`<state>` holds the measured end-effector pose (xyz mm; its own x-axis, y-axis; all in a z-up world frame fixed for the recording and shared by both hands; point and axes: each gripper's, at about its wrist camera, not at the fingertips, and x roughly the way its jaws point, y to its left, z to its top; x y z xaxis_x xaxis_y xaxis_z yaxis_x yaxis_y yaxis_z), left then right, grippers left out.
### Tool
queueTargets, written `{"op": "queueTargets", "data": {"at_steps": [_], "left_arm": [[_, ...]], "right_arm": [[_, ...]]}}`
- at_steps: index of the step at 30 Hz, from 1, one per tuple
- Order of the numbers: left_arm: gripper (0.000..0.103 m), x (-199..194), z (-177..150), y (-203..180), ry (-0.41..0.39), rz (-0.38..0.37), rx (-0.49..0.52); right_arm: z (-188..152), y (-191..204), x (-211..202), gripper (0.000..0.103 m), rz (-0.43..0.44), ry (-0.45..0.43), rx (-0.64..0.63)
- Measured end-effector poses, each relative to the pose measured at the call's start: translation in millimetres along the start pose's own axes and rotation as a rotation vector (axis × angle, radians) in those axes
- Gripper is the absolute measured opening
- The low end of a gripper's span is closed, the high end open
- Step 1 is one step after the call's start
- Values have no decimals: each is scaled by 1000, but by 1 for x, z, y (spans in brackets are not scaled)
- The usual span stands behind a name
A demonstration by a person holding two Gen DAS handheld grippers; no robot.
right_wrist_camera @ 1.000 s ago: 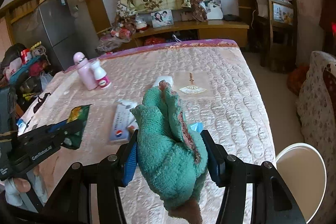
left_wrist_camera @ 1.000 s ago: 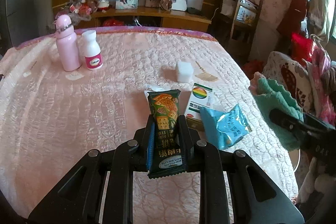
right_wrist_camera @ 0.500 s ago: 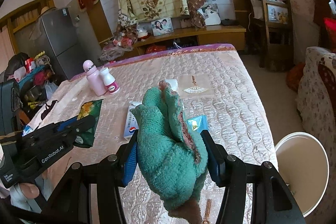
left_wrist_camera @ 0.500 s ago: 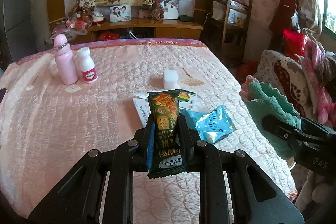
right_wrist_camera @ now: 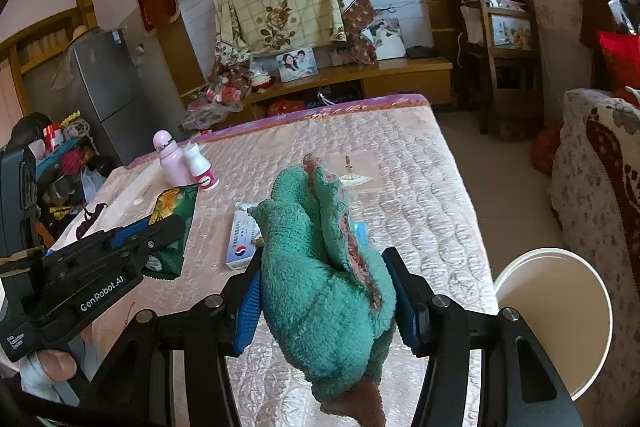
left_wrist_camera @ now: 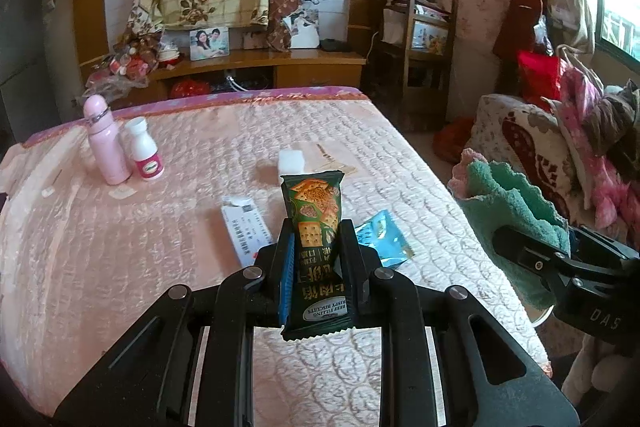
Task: Collect trash
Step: 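Carry the towel and green snack packet over the white bucket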
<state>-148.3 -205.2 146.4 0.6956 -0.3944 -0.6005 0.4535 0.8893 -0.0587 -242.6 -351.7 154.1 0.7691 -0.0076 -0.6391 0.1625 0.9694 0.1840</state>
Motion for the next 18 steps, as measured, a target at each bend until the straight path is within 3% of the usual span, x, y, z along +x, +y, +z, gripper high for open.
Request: {"op": "queueTargets", "data": {"at_steps": [18], "left_arm": [[18, 18, 8, -82, 11, -111, 88]], "right_arm": [[-11, -65, -36, 54, -102, -21, 90]]}}
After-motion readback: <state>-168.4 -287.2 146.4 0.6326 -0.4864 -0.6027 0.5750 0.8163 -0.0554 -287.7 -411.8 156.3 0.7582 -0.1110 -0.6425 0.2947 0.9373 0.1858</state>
